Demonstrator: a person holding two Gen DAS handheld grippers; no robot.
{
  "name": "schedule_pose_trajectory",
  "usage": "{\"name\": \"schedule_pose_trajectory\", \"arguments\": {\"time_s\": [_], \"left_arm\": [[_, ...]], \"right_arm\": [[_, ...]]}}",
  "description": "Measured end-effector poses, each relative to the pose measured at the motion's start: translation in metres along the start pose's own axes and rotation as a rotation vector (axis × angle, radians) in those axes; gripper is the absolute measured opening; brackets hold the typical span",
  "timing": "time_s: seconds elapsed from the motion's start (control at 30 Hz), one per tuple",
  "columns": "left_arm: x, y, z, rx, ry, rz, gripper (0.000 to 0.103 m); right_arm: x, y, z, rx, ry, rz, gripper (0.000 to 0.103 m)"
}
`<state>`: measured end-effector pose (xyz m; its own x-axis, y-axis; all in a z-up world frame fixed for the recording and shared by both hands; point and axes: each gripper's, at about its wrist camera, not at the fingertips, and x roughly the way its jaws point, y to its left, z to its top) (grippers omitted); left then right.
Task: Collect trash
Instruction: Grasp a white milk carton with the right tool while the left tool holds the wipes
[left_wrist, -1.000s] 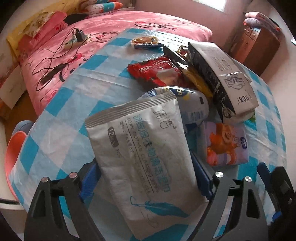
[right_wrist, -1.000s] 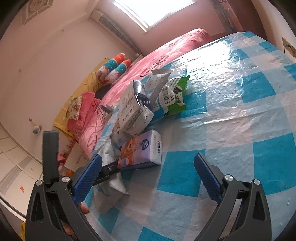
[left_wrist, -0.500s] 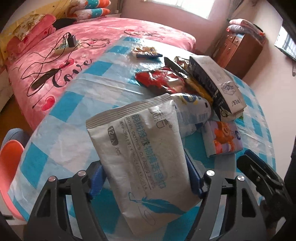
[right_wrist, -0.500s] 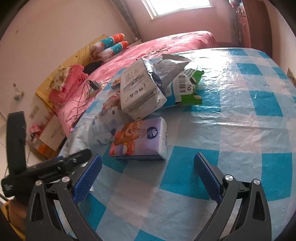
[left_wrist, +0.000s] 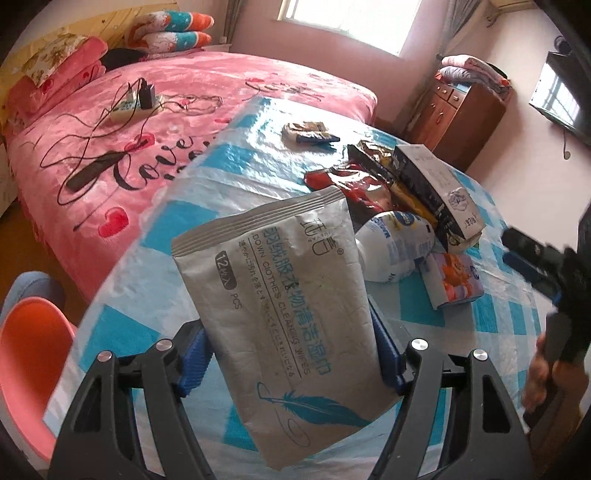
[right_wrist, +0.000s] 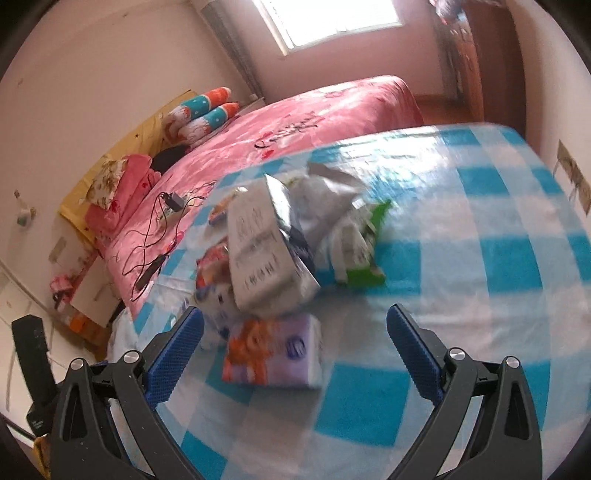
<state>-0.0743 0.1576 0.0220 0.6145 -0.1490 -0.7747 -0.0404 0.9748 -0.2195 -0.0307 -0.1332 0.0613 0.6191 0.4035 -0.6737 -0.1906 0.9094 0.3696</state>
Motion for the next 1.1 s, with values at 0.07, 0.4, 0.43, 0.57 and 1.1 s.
{"name": "schedule_pose_trajectory", "arguments": {"time_s": [0.07, 0.4, 0.43, 0.57, 1.1], "left_arm": [[-0.001, 0.003, -0.001, 0.007, -0.005, -0.002, 0.074], [-0.009, 0.027, 0.0, 0.016, -0.038, -0.007, 0.074], [-0.01, 0.028, -0.001, 0.018, -0.04, -0.008, 0.074], [-0.012, 0.032, -0.003, 0.016, -0.043, -0.02, 0.074], [-0.022, 0.043, -0.011, 0.008, -0.063, -0.057, 0.074]], "right_arm": [[0.007, 0.013, 0.008, -0.06, -0.007, -0.014, 0.097], [0.057, 0.043, 0.022, -0.24, 0.014, -0.162, 0.083], [0.06, 0.044, 0.02, -0.249, 0.016, -0.177, 0.083], [0.072, 0.037, 0.018, -0.239, 0.037, -0.208, 0.069], [0.04, 0.043, 0.011, -0.22, -0.026, -0.2, 0.065]]}}
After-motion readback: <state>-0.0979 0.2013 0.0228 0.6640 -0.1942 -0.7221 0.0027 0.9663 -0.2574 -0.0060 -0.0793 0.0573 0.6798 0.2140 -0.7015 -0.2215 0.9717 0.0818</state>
